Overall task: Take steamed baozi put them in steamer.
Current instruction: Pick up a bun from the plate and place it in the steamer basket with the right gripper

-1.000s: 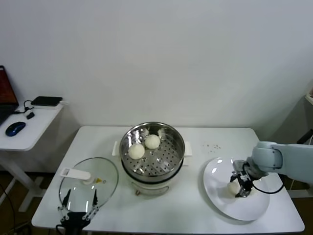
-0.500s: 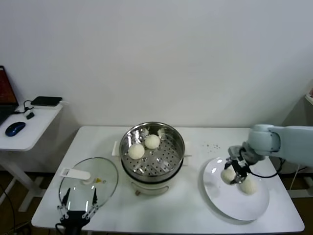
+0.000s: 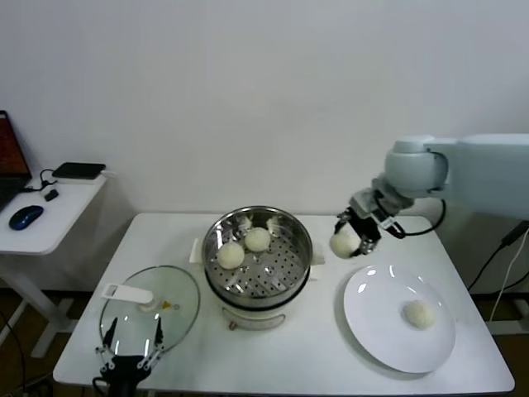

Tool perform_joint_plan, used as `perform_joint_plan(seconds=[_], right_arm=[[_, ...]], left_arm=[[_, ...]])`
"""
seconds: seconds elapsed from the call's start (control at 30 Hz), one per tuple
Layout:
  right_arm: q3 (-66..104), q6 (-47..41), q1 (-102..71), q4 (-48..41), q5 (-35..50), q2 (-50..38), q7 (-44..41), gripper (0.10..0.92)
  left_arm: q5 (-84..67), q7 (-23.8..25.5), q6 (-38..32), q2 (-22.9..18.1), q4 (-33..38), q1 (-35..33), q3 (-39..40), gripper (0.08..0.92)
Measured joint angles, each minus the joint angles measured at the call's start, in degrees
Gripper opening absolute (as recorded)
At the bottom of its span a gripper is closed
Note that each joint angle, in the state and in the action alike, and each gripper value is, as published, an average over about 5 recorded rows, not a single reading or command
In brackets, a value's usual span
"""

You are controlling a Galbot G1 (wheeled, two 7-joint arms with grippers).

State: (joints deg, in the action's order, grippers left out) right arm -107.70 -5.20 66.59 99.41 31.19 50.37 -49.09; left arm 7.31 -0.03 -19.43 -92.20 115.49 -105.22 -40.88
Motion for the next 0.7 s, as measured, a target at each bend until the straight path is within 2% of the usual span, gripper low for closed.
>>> perform_joint_plan(seconds=[0.33, 0.7], right_arm=[[6.0, 6.5, -0.5, 2.6, -7.8, 6.6, 0.2, 0.636], [10.6, 9.7, -7.4, -1.2, -14.6, 15.4, 1.2, 0.642]], left_arm=[[-0.1, -0.4, -0.1, 0.0, 0.1, -0.4, -0.1, 0.823], [0.1, -0.6, -0.2, 0.0, 0.4, -1.0, -0.3, 0.823]])
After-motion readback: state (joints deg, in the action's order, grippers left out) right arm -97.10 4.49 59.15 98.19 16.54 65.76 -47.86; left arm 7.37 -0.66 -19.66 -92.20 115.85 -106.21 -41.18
